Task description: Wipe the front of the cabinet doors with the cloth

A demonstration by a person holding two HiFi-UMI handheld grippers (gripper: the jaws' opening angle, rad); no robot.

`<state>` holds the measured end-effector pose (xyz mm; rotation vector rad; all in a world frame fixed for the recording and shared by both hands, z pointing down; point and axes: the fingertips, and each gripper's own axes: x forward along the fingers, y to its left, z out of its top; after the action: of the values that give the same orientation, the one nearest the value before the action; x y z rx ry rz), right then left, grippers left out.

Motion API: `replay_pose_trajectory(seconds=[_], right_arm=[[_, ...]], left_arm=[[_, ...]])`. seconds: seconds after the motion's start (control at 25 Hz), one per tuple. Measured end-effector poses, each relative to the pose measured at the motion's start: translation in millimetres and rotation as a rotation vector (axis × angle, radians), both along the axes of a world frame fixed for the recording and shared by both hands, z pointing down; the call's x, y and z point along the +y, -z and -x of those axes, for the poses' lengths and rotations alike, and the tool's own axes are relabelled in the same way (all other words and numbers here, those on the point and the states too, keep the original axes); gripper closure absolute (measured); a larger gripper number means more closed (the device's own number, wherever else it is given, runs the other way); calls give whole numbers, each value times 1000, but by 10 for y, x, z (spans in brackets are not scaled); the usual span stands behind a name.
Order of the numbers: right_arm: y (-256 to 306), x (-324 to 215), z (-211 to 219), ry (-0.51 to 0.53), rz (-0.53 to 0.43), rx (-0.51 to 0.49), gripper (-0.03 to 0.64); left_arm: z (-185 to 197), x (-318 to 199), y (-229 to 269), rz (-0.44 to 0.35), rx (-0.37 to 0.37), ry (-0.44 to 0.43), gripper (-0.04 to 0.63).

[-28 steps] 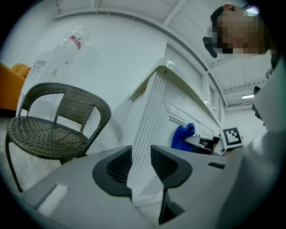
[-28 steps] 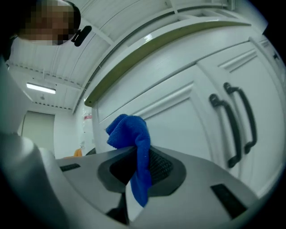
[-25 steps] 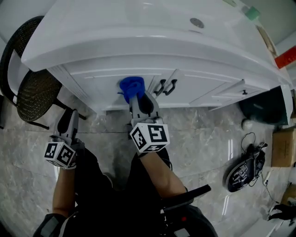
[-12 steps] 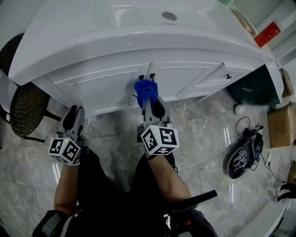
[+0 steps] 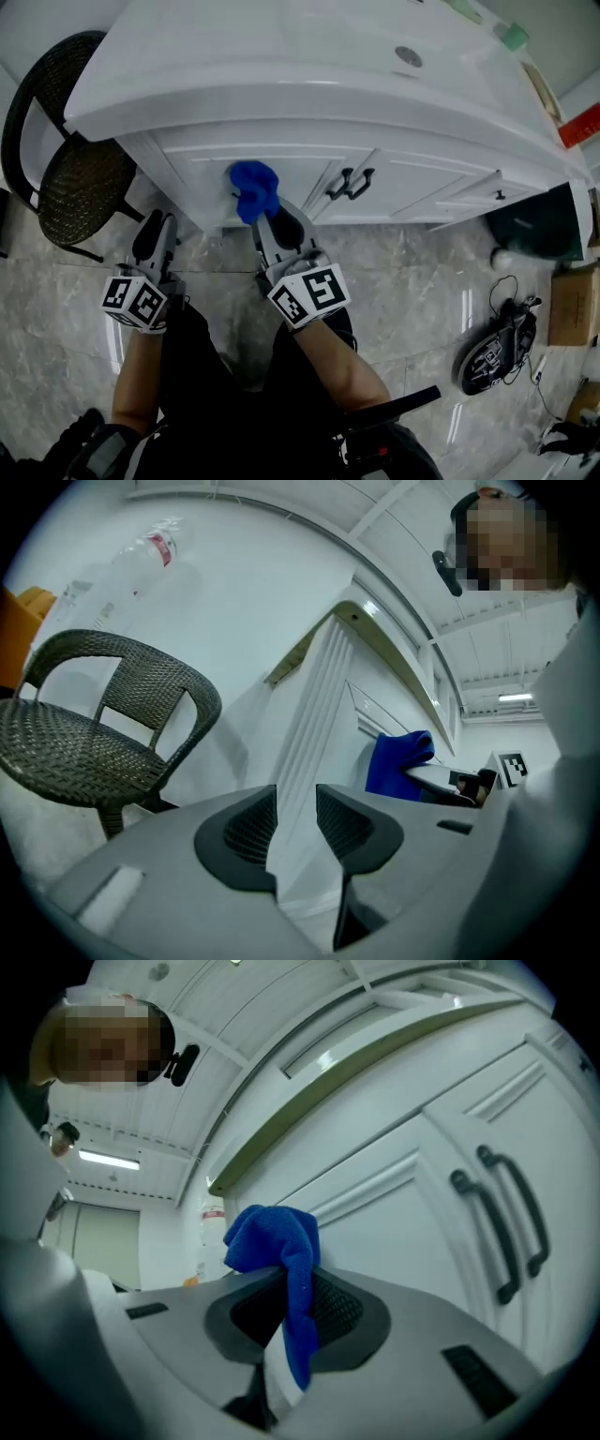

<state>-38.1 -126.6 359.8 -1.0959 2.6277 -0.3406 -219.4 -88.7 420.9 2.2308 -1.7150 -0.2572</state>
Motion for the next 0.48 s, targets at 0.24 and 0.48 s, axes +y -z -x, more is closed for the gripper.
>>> replay_pose_trajectory(seconds=[0.24,0.48], right_arm=[[-411,205,1021,250,54,25,560],[-1080,74,1242,259,172,112,560]], left_arm=[[367,193,-82,34,-10,91,463],[385,291,-157,52,-32,101,463]])
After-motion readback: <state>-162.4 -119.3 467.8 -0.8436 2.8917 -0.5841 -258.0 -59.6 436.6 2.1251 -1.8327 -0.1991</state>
